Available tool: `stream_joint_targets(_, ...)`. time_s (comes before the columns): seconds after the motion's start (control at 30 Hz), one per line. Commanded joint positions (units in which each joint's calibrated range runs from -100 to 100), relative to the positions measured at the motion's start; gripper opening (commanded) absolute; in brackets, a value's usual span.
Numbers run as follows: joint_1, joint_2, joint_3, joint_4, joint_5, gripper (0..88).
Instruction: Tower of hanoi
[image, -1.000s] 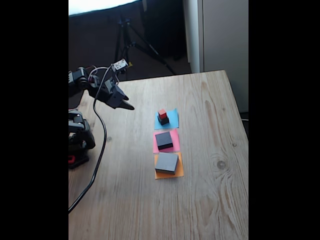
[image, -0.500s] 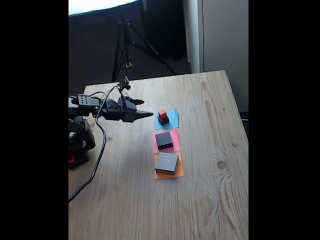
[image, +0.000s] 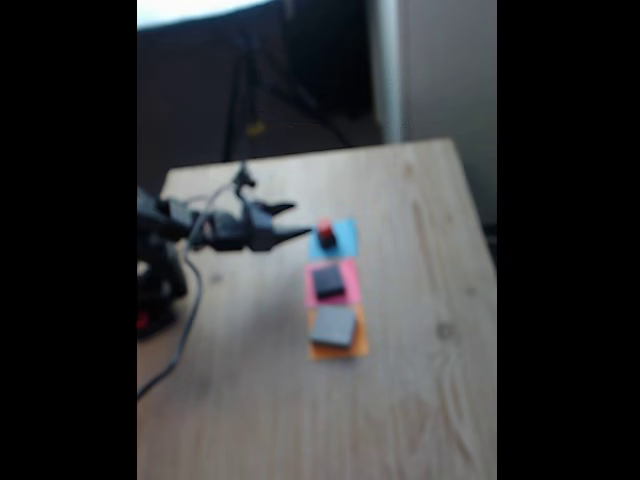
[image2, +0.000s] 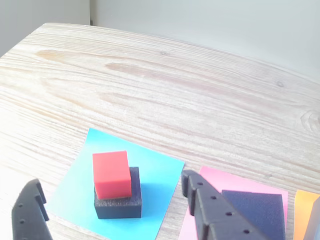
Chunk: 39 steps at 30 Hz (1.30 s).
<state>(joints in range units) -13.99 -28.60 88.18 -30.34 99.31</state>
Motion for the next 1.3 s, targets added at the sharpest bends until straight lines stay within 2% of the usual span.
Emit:
stream_joint_targets(0.0, 0.08, 4.98, -3.36, -4.58, 0.69, 33.1)
stream_joint_targets(0.23, -0.68, 16.34, -7.63, -12.67, 0.69, 32.8)
stream_joint_targets(1.27, -4.61, 39.88, -19.0, -26.03, 0.69, 31.9)
